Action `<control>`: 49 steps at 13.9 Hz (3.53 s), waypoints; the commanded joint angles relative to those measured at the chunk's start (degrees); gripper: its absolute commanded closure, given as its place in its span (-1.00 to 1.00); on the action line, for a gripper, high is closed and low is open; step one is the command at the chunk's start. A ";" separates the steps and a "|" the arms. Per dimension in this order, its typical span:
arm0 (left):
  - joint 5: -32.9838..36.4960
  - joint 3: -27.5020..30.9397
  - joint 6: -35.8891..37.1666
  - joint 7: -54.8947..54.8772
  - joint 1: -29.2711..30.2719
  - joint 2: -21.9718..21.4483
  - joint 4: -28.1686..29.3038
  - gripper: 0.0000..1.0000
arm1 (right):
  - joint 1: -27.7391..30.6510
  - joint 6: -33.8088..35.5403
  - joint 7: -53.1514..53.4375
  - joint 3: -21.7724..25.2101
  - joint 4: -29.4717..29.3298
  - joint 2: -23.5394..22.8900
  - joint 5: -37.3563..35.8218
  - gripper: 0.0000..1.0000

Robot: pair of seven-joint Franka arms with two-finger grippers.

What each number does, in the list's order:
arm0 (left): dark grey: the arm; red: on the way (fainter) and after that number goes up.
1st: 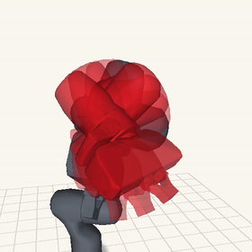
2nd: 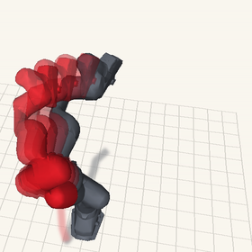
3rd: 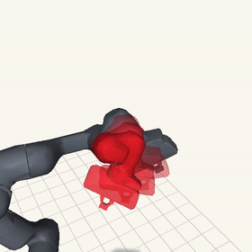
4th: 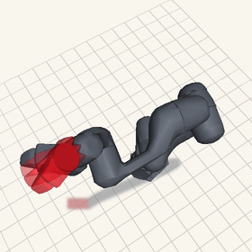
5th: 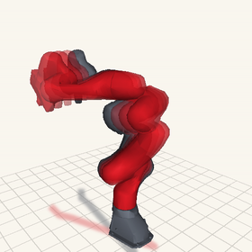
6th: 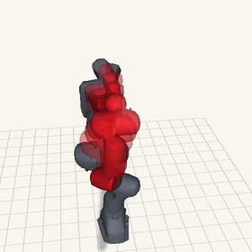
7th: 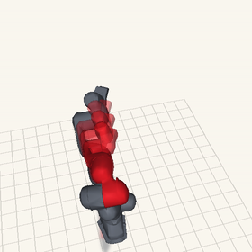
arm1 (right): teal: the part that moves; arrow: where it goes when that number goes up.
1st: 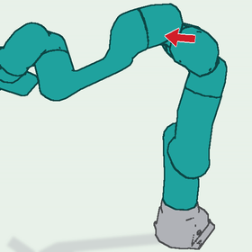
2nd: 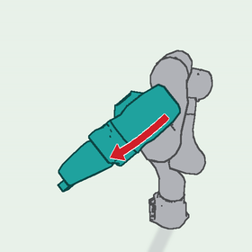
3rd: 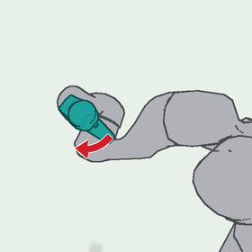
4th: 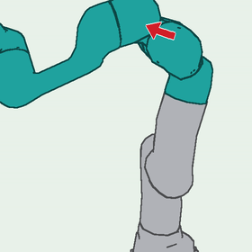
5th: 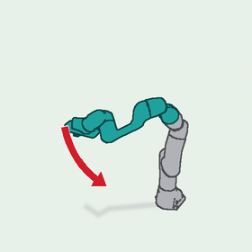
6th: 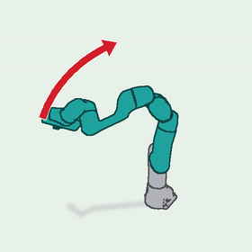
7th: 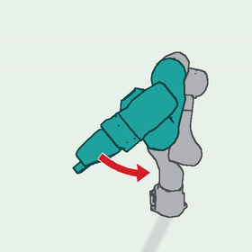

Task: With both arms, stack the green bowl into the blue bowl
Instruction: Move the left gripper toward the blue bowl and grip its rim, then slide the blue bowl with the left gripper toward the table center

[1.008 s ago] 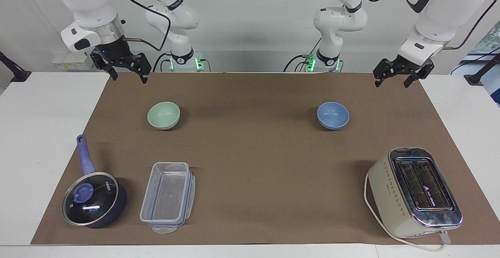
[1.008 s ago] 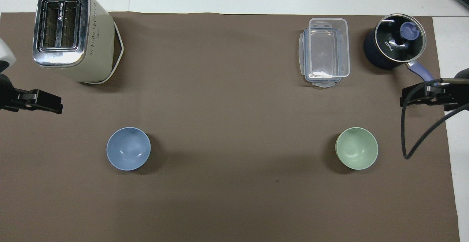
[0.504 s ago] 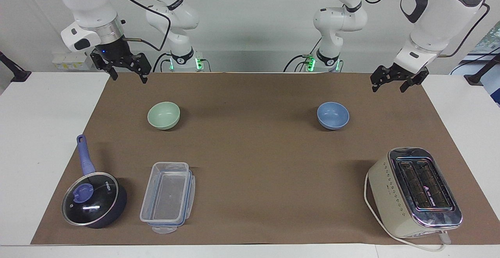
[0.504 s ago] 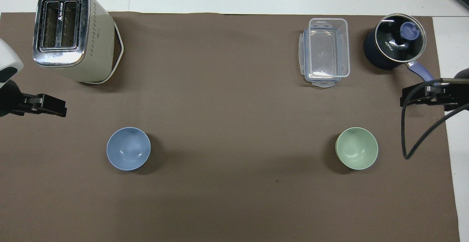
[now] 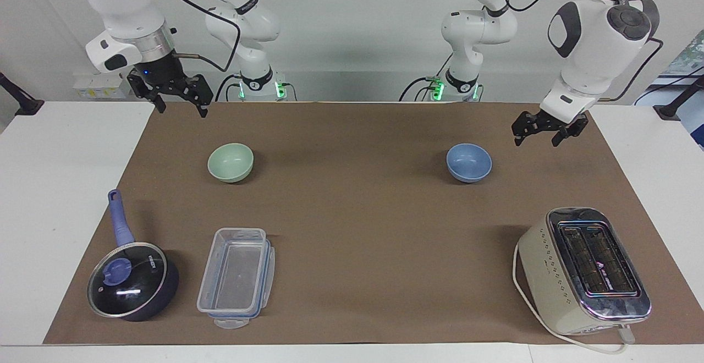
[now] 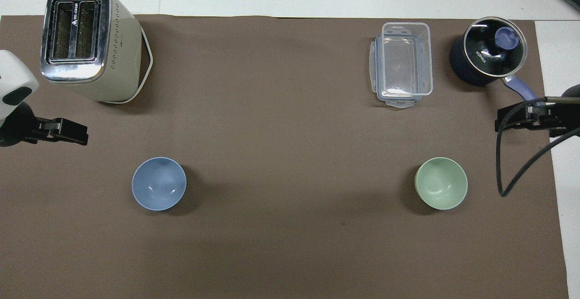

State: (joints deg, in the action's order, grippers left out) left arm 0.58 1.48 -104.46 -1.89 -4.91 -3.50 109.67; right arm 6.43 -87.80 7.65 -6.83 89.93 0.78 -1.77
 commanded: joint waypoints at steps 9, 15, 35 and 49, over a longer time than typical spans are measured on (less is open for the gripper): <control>-3.04 -0.51 -15.05 6.00 -0.80 -1.25 13.89 -1.00 | 0.60 -0.44 -0.45 -0.11 0.86 0.62 0.63 -1.00; -3.13 -0.51 -24.81 10.85 -3.53 -1.42 24.17 -1.00 | 0.60 -0.35 -0.80 -0.03 0.86 0.62 0.63 -1.00; -3.13 -0.43 -27.13 9.97 -3.79 1.66 23.76 1.00 | 0.69 -0.53 -0.80 0.15 1.04 0.80 0.63 -1.00; -8.40 -1.30 -15.25 10.23 -5.02 0.60 11.88 1.00 | 1.57 -0.71 -0.80 0.24 1.13 0.80 0.45 -1.00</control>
State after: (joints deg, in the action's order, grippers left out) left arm -6.45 0.20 -120.61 8.57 -8.81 -2.71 121.76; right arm 7.57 -87.80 7.65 -6.65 89.94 0.78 -1.77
